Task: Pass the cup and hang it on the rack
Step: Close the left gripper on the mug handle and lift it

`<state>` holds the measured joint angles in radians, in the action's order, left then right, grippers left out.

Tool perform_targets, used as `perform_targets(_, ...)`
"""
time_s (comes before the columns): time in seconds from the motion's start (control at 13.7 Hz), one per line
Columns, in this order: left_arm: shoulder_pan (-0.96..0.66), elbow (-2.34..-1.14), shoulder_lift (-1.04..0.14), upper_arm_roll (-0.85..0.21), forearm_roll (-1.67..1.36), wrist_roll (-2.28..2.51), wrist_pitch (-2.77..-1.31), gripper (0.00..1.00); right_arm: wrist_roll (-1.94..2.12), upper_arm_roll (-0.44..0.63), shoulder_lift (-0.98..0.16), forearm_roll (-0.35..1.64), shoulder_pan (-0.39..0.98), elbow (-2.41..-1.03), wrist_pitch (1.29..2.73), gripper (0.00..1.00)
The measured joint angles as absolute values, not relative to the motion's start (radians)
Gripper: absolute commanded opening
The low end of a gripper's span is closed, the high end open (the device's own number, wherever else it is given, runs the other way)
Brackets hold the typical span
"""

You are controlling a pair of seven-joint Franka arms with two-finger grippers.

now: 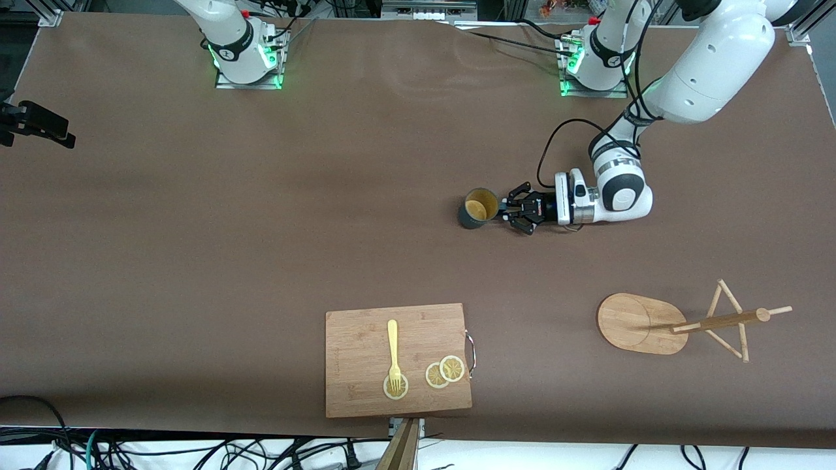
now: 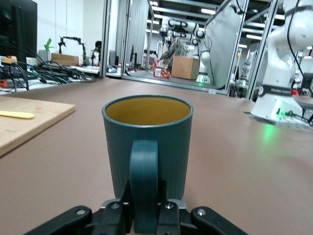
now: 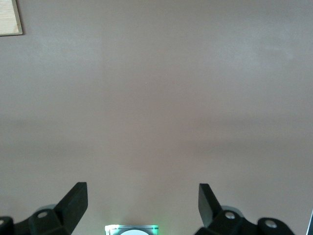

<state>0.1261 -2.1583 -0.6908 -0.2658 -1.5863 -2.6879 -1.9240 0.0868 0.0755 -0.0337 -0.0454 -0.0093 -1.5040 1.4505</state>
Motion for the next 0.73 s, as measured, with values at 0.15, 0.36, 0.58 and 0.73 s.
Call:
perform_targets(0.15, 0.143, -2.168, -0.648, -0.266, -1.582, -2.618, -1.903, 0.00, 0.087, 0.075, -0.034, -0.045, -0.009, -1.504, 1.451, 1.00)
perform_targets(0.36, 0.218, -2.199, -0.570, -0.263, -1.470, -2.444, -1.849, 0.00, 0.087, 0.075, -0.034, -0.045, -0.009, -1.504, 1.452, 1.00)
perform_targets(0.58, 0.387, -2.219, -0.556, -0.255, -1.372, -2.320, -1.741, 0.00, 0.087, 0.074, -0.038, -0.045, -0.009, -1.504, 1.453, 1.00)
perform_targets(0.73, 0.516, -2.222, -0.556, -0.251, -1.327, -2.214, -1.666, 0.00, 0.087, 0.073, -0.042, -0.045, -0.009, -1.504, 1.454, 1.00)
